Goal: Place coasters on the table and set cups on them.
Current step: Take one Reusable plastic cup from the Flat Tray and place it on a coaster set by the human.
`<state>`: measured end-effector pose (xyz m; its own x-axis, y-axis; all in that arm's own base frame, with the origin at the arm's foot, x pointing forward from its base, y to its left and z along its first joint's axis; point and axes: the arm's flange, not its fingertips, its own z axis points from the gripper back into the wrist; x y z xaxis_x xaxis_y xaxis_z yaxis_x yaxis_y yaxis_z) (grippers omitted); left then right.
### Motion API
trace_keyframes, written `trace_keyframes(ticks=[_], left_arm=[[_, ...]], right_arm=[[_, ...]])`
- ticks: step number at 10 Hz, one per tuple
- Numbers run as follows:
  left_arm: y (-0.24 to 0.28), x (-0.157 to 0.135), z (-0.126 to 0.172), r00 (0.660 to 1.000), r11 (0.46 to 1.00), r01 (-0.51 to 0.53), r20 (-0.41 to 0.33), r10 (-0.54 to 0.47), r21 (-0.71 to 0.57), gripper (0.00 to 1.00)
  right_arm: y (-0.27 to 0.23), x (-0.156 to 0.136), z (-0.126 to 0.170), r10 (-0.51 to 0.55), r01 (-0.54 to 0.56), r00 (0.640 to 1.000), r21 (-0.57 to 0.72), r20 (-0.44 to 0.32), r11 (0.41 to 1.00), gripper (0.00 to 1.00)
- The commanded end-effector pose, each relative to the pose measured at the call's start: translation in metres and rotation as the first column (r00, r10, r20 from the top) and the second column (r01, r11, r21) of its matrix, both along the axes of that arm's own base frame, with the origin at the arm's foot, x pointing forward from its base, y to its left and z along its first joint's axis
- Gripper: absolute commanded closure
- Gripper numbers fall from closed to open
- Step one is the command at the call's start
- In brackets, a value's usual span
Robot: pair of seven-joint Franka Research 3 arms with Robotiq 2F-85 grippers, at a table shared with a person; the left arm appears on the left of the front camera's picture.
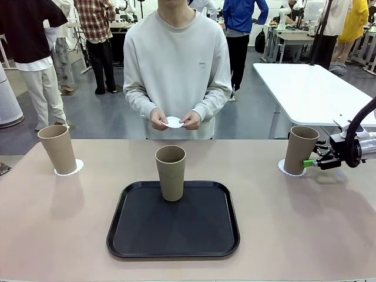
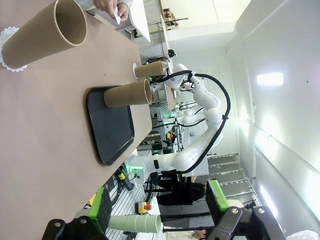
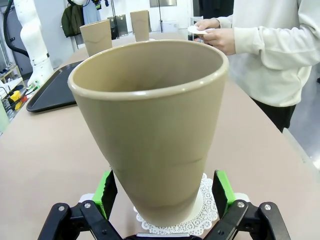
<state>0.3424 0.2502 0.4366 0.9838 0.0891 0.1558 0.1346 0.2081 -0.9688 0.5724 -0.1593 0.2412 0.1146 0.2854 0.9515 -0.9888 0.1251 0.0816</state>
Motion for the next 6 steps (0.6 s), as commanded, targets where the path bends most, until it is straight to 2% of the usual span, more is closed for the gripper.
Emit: trace_keyframes(ticks=[1,5,6], left_arm=[[0.0,-0.001,0.003,1.0,1.0,-0.005,-0.001,0.005,-0.007,0.0],[0.0,-0.001,0.003,1.0,1.0,-0.005,-0.001,0.005,-0.007,0.0],[0.0,-0.001,0.003,1.0,1.0,-0.005,-0.001,0.005,-0.007,0.0]], right_arm=[[-0.007,0.007,-0.002,-0.004,0.004,1.0,-0.027,-0.026,1.0,0.0],[-0.03,-0.001,0.007,-0.07,0.068,0.997,-0.072,-0.03,0.995,0.0],[-0.035,-0.007,0.017,-0.121,0.114,0.992,-0.13,-0.046,0.985,0.0]])
